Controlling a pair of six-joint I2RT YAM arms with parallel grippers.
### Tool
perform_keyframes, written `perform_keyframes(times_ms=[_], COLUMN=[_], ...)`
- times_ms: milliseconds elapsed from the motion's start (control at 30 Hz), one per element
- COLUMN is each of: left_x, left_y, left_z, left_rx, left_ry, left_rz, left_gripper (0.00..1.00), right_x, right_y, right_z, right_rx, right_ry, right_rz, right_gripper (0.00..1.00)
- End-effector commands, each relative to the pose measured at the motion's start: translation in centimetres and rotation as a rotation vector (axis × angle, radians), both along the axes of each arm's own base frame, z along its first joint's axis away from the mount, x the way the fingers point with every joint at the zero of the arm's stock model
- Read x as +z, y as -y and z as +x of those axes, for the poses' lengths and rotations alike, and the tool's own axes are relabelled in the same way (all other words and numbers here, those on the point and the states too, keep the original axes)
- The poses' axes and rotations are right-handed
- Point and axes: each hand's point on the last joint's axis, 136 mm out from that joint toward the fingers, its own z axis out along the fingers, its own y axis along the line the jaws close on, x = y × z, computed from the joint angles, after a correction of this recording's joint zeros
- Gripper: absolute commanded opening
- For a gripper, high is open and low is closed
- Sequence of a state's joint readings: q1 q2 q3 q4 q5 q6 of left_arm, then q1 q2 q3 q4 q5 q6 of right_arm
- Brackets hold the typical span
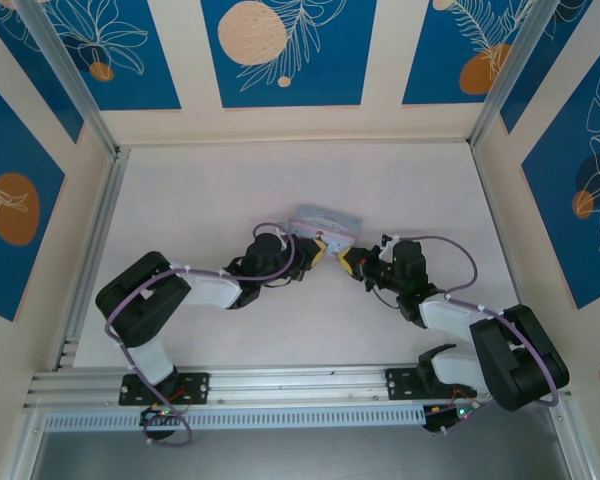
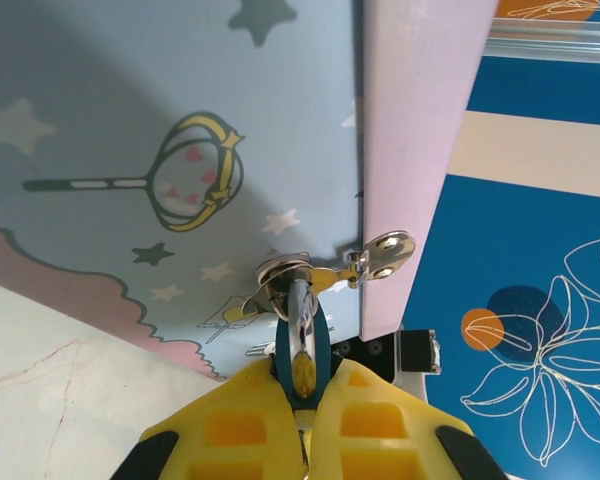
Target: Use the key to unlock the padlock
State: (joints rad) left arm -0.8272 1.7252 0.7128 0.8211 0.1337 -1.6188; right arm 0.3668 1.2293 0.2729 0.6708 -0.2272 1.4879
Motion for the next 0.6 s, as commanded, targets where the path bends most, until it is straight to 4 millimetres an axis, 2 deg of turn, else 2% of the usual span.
perform_keyframes(times_ms=[0,567], left_x=[2.00,2.03], left_y=[0.97,1.43], left_z=[0.53,0.45], left_rx=[0.008,0.007], left_ry=[0.041,0.044], left_rz=[-0.051,-0.059], left_gripper=[0.00,0.00], right_x=[0.86,0.97], right_y=[0.08,-0.38], right_z=[0.99,1.61], right_rx=[-0.056,-0.098], right_ry=[0.007,-0.017], right_rz=[0.023,0.040], right_gripper=[0.00,0.00])
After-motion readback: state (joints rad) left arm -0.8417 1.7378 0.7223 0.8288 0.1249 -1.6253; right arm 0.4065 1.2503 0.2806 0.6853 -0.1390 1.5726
